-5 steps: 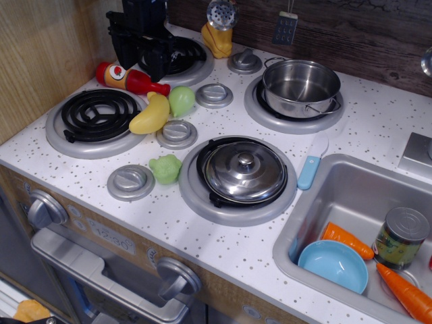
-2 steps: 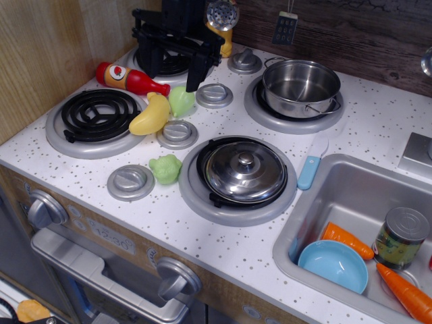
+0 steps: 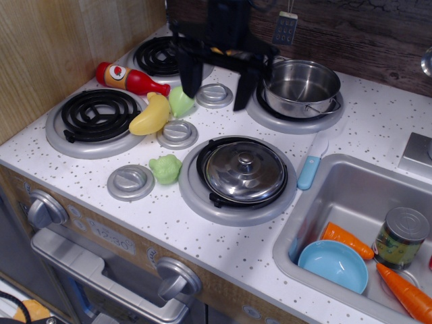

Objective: Put lid on pot or pan

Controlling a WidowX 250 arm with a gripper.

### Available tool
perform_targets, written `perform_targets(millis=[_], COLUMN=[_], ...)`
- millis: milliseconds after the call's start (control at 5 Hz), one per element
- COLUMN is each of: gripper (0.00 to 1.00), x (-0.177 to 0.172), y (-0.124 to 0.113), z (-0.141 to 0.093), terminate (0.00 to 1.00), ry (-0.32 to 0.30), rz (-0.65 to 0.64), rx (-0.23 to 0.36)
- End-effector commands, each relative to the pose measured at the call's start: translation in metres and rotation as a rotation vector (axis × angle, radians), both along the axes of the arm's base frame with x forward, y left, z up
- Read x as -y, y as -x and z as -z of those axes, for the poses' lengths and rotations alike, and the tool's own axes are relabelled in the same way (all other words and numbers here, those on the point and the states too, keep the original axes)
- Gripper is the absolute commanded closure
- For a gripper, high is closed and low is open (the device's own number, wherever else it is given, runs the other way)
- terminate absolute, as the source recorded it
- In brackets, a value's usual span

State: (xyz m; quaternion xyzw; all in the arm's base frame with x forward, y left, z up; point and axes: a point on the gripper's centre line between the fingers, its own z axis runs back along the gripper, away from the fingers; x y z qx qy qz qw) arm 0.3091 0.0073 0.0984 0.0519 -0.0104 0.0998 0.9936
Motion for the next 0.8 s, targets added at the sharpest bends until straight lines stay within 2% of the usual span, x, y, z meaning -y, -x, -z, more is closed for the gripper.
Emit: perform_targets(millis=[0,400,600], gripper=[0.00,0.00,0.00], x=[0.024,0.032,0.031], y=[-0.009,-0.012,-0.010], z=[0.009,0.035,0.045], terminate=[0.00,0.00,0.00], ry=[-0.005,-0.048,-0.025], rz=[0.068,0.151,0.144], rx=[0.047,0.019,0.038])
